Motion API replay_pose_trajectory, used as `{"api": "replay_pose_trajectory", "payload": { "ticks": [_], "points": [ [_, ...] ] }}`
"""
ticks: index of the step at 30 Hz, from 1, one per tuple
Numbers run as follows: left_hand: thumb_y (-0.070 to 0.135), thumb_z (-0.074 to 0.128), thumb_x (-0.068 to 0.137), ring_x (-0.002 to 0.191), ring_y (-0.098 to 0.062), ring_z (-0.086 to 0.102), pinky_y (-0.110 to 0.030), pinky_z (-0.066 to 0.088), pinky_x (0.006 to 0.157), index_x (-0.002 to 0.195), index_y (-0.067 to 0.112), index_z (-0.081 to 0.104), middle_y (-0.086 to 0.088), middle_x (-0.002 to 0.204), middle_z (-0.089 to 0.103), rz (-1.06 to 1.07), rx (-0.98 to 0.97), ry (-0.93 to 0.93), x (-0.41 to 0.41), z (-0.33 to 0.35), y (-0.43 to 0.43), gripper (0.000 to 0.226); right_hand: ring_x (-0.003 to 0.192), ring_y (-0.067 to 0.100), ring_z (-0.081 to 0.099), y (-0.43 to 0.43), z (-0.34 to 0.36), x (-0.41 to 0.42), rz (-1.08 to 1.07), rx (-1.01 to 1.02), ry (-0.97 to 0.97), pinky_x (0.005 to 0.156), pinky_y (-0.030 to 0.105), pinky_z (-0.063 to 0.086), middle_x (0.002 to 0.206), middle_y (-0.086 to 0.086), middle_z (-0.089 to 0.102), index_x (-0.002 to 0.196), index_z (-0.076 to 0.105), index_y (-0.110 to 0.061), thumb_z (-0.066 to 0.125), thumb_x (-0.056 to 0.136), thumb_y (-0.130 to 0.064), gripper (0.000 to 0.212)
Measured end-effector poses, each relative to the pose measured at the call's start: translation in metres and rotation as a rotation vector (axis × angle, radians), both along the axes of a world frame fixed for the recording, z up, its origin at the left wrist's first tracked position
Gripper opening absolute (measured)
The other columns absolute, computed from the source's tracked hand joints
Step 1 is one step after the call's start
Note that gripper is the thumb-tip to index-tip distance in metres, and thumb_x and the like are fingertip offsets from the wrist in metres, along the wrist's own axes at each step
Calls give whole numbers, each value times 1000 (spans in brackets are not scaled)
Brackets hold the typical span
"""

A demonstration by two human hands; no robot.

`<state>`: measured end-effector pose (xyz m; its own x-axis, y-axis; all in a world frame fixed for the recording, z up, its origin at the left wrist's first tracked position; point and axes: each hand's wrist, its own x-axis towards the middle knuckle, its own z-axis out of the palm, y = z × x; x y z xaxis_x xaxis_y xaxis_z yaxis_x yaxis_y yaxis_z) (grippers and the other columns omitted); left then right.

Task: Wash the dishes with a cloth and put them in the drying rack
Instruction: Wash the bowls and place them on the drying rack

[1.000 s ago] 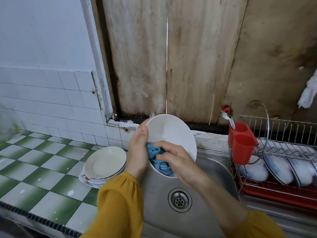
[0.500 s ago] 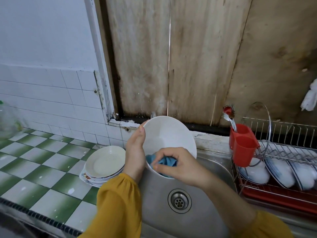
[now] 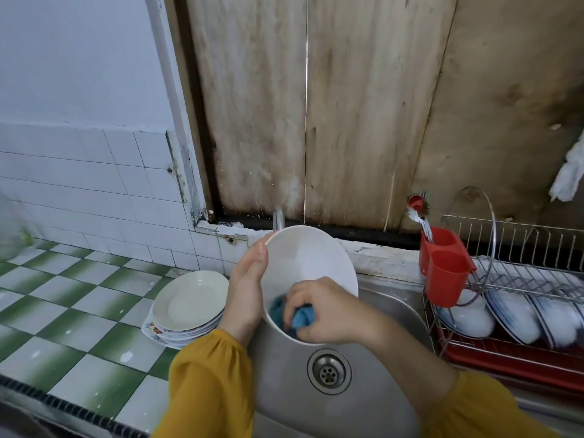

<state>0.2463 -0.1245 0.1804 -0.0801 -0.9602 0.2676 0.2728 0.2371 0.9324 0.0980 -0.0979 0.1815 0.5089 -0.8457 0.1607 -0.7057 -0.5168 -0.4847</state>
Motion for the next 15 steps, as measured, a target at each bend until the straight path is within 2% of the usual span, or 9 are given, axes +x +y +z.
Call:
{"api": "replay_pose_trajectory", "payload": {
  "ticks": [2, 3, 5, 6, 8, 10, 12, 14, 15],
  "points": [
    [38, 52, 95, 105, -21, 65, -35, 53, 88, 121, 14, 64, -9, 116, 69, -23, -27, -16, 1, 0, -1, 38, 104, 18, 58, -13, 0, -9, -210, -83, 184, 89, 28, 48, 107, -6, 63, 86, 75, -24, 60, 72, 0, 31],
    [38, 52, 95, 104, -20, 65, -34, 53, 87, 124, 13, 62, -10, 117, 68, -31, -19, -31, -2, 0, 0, 40, 109, 21, 55, -20, -1, -10, -343, -208, 164, 92, 28, 46, 113, -3, 62, 92, 75, -22, 58, 75, 2, 34],
    [37, 51, 96, 106, -19, 64, -32, 53, 90, 126, 13, 60, -8, 115, 69, -55, -15, -70, -12, 1, 0, 39, 109, 18, 55, -25, -3, 0, -420, -342, -138, 96, 18, 40, 116, 2, 62, 96, 75, -19, 59, 77, 6, 35],
    [36, 51, 96, 106, -19, 64, -33, 52, 93, 122, 15, 62, -5, 112, 70, -52, -16, -73, -14, 2, -2, 35, 107, 13, 56, -24, -3, 6, -356, -288, -306, 95, 11, 37, 114, 1, 65, 97, 75, -19, 62, 77, 7, 35],
    [37, 51, 95, 105, -21, 65, -36, 52, 92, 112, 23, 67, -2, 107, 71, -32, 14, -47, -8, 6, -6, 28, 104, 5, 59, -15, 0, 10, -139, -2, -427, 97, 14, 39, 108, -8, 68, 99, 72, -26, 68, 81, -1, 31],
    [45, 47, 92, 107, -24, 65, -39, 52, 91, 111, 26, 68, -2, 111, 71, -10, 40, -18, 6, 8, -14, 34, 102, 3, 60, -4, 7, 5, 35, 176, -293, 95, 21, 44, 106, -14, 66, 103, 68, -27, 71, 86, -20, 19],
    [51, 48, 93, 113, -24, 62, -41, 49, 95, 124, 26, 62, -3, 123, 67, -4, 79, -23, 14, 6, -19, 42, 102, 2, 55, 0, 18, -6, 124, 226, -73, 91, 21, 43, 109, -15, 61, 110, 61, -30, 76, 81, -38, 34],
    [52, 41, 97, 119, -27, 58, -44, 45, 99, 136, 24, 51, -6, 134, 59, -7, 183, -53, 13, -1, -22, 49, 104, 6, 51, -2, 28, -13, 169, 130, 208, 89, 24, 41, 114, -12, 57, 115, 54, -32, 81, 75, -40, 48],
    [55, 35, 98, 121, -28, 55, -46, 42, 101, 142, 25, 44, -8, 139, 55, -13, 225, -89, 11, -6, -24, 54, 104, 10, 50, -5, 32, -15, 181, 50, 321, 87, 29, 41, 114, -11, 57, 115, 53, -32, 79, 77, -37, 46]
  ]
}}
